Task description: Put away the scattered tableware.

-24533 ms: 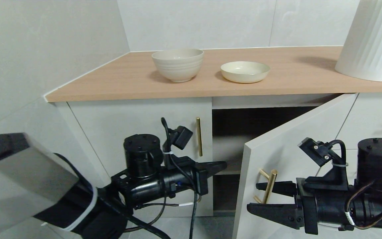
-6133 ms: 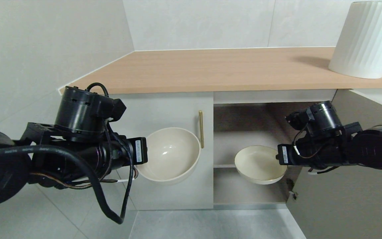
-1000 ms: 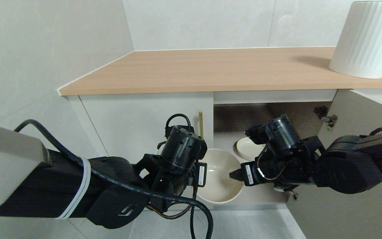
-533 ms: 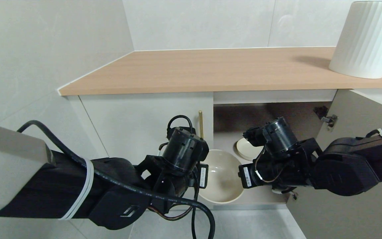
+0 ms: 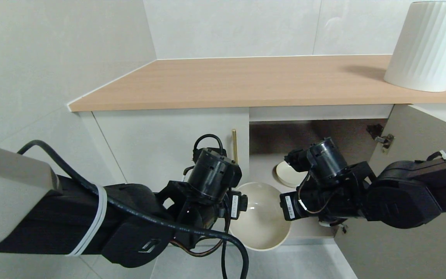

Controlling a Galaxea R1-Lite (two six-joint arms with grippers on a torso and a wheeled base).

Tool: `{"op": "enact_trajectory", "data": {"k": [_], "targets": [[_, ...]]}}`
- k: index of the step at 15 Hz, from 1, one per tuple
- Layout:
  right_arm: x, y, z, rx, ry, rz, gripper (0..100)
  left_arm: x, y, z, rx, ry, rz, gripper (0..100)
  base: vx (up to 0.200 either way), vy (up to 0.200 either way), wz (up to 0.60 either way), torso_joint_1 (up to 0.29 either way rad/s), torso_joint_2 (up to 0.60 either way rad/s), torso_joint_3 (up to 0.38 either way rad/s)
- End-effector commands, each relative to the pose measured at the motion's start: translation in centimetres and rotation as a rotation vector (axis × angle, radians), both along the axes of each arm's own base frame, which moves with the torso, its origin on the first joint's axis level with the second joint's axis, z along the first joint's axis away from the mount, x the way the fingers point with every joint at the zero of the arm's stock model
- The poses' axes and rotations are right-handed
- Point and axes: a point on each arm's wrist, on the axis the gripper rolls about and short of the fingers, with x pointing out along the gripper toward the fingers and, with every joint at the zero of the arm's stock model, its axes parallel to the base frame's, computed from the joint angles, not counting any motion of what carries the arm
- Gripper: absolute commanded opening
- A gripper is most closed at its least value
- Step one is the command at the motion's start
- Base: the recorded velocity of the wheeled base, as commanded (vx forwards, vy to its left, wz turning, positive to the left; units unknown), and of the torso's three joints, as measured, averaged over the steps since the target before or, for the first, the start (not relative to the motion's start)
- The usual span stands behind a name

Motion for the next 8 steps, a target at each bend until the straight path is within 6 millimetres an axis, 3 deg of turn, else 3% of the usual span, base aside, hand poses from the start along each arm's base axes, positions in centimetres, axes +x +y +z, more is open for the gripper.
{"op": "enact_trajectory", "data": {"k": [1,4,8], "targets": [[0.3,0.2,-0.6,-0.010,0.011,-0.004,0,0.0,0.0,0.2,-0.005,-0.007,0.003,100,0.000,0.000,0.00,0.000,0.00,0.000],[1.8,-0.7,-2.0,-0.013,0.049,-0.070,0,0.0,0.1,0.2,-0.002,-0.010,0.009,100,0.000,0.000,0.00,0.000,0.00,0.000],[5.7,-4.1,-4.2,0.014,0.054,-0.235,0,-0.2,0.2,0.9,-0.014,-0.024,0.010,100,0.000,0.000,0.00,0.000,0.00,0.000]]}}
